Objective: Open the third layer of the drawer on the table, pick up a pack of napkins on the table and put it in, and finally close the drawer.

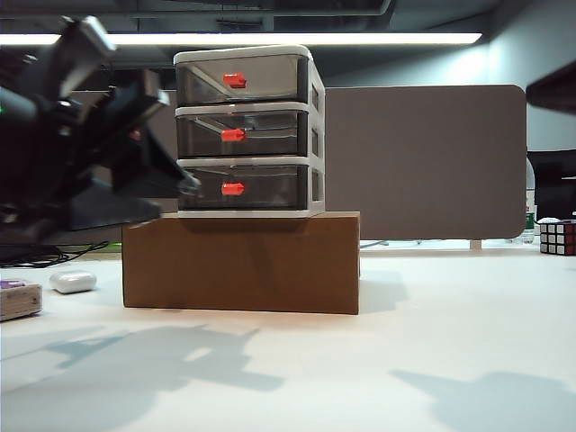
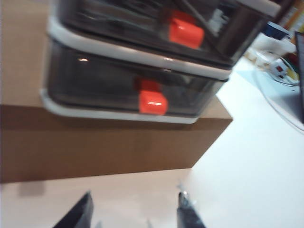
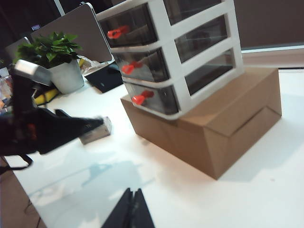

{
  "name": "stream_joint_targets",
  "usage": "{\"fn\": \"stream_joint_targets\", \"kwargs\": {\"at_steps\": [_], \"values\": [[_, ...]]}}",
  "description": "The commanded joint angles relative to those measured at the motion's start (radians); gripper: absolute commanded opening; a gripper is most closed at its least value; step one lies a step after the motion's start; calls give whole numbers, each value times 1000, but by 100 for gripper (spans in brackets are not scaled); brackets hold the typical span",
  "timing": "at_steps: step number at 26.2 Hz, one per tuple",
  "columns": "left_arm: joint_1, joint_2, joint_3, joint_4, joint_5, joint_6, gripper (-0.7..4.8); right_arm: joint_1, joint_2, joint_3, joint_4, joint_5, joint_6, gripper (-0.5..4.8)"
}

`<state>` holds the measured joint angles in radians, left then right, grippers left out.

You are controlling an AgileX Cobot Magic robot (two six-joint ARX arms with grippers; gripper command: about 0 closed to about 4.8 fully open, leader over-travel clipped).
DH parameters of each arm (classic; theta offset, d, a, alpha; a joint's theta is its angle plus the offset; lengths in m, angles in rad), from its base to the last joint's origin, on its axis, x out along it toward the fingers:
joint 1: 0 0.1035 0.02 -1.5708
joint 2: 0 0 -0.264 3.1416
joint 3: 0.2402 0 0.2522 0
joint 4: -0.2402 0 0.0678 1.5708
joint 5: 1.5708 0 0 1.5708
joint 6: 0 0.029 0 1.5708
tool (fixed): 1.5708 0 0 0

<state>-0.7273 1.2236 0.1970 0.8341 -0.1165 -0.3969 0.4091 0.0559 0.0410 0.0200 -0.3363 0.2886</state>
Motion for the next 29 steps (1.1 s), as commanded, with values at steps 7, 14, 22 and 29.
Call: {"fn": "stream_joint_targets", "kwargs": {"at_steps": [7,14,22,29], "values": [[1,57,64,87,15,-7,223,10,264,114,-4,23,-110,-6],[-45,89,103,95,-77,240,205,12,530,166,194,-27,-113,-6],[-106,244,140,216,-294,322,206,12,695,171,299,-59,-138,-6],[-107,348,211,238,-362,320,206,11,695,172,299,-59,-166,-6]]}}
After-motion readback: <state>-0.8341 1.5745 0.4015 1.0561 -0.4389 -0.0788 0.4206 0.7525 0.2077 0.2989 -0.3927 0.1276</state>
